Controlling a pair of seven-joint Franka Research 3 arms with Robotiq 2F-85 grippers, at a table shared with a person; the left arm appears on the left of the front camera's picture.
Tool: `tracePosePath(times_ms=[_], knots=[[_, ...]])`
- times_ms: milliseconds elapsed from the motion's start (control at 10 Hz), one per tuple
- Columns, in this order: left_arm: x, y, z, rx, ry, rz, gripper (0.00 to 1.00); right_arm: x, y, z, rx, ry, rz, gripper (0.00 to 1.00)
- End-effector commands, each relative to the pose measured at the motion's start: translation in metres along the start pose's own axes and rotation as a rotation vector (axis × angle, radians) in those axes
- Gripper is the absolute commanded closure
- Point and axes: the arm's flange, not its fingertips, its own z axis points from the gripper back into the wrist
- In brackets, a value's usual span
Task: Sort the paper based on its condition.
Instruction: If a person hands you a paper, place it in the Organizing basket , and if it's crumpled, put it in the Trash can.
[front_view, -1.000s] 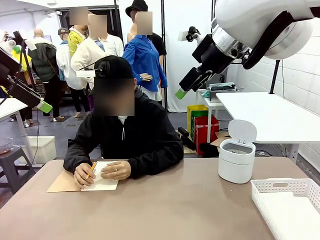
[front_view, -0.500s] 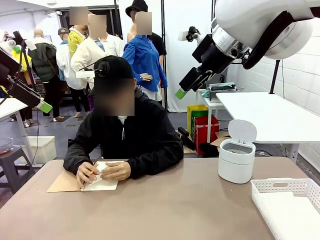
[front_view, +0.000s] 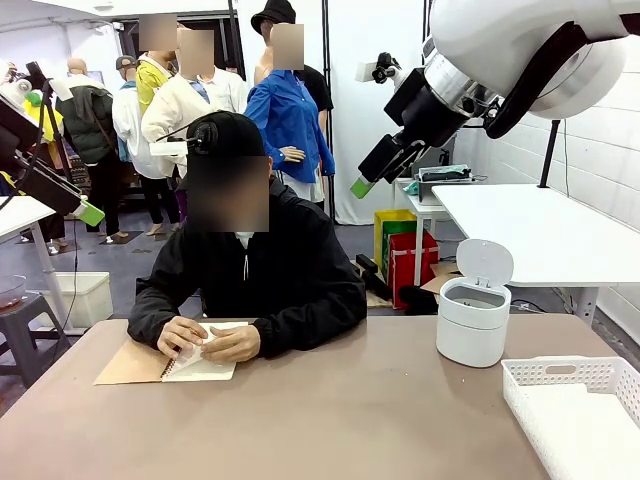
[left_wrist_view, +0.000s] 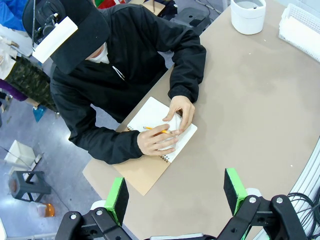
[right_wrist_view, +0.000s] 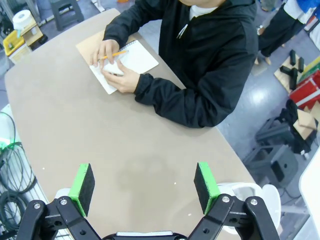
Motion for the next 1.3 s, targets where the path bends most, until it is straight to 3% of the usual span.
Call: tracePosePath(times_ms=[0, 1200], knots=[[0.0, 0.0001, 0.0003, -0.001, -0.001, 0.0, 0.0, 0.001, 0.0003, 0.0, -0.013, 0.0, -0.004, 0.0], [0.0, 0.0001, 0.0003, -0.001, -0.001, 0.0, 0.0, 0.001, 0.0003, 0.0, -0.013, 0.0, -0.004, 0.0]])
